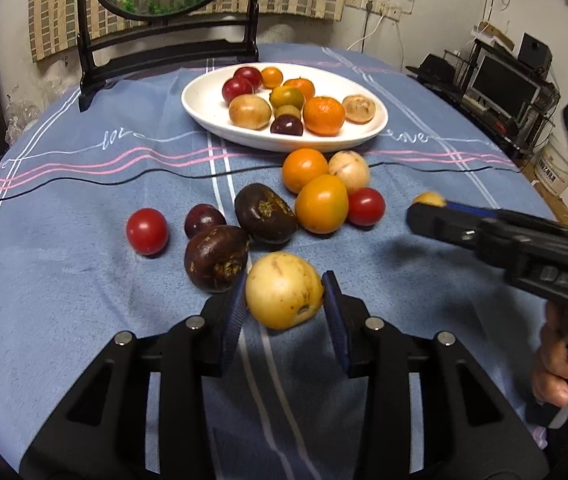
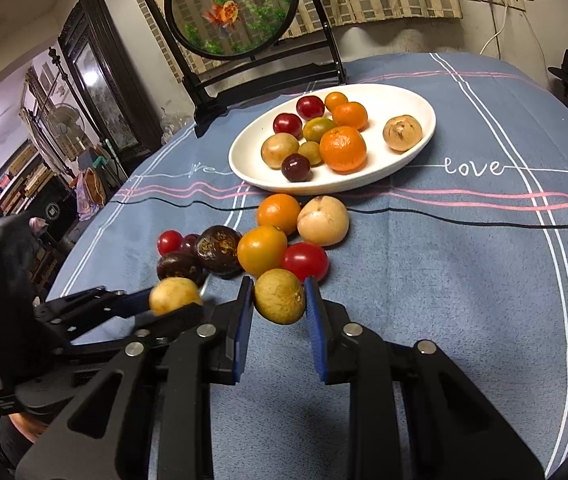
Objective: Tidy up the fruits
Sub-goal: 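Grasp a small yellow fruit with the right tool while the left tool grasps a pale yellow fruit, then carry both fruits over the white plate and open both tools to release them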
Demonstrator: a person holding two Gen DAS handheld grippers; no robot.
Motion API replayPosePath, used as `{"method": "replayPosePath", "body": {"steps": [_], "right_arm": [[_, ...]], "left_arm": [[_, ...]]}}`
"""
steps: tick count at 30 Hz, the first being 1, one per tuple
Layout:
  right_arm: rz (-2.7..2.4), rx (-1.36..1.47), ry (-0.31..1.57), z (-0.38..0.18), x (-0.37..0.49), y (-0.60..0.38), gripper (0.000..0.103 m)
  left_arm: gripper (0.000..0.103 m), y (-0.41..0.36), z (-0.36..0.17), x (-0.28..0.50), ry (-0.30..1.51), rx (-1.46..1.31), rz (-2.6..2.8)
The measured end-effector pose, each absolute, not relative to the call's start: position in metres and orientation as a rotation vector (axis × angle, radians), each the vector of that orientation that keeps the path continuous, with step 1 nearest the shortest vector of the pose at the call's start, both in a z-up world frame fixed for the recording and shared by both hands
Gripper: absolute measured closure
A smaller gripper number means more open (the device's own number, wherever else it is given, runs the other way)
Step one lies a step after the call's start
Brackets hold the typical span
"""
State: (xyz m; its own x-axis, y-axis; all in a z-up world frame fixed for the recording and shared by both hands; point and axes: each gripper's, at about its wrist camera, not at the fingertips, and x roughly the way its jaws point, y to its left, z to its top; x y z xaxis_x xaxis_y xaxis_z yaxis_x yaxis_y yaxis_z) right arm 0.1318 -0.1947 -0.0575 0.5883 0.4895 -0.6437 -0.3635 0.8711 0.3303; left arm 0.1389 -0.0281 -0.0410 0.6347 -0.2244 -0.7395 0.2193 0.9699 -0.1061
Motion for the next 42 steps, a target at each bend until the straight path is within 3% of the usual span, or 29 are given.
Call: {"method": "replayPosePath", "body": {"steps": [11,18,26,33,36,40,41,42], "right_arm": [[0.546,0.195,0.702,-0.041,0.136,-0.195,0.077],[0.470,0.203,0.593,-0.015,0.179,-0.202,0.077],[0.463,0.135,0.656,-0.032,0.237,-0.178,0.077],[0.467,0.065,0.667,-0.036,0.255,-0.167,0.077],[0.468,0.049,0.689,-0.041,0.257,-0.165,0.075],[0.457,0.044,0.683,-0.038,0.253,-0.167,0.070],[0.452,0.045,0.674,-0.035,0.251,-0.168,0.051],[0.440,0.053,0.649,-0.031,0.246,-0.171,0.044]], "left_arm": [[0.065,0.005,0.002,0.140,0.745,-0.072,-0.300],[0.065,0.009,0.036,0.212,0.693,-0.060,-0.319],[0.064,-0.002,0.017,0.323,0.779,-0.049,-0.287],[0.063,-0.007,-0.009,0.363,0.848,-0.015,-0.263],[0.027,-0.006,-0.008,0.360,0.819,-0.008,-0.236],[0.023,-0.004,0.005,0.345,0.790,-0.005,-0.235],[0.022,-0.003,0.008,0.342,0.786,-0.009,-0.233],[0.019,0.000,0.014,0.333,0.777,-0.016,-0.231]]}}
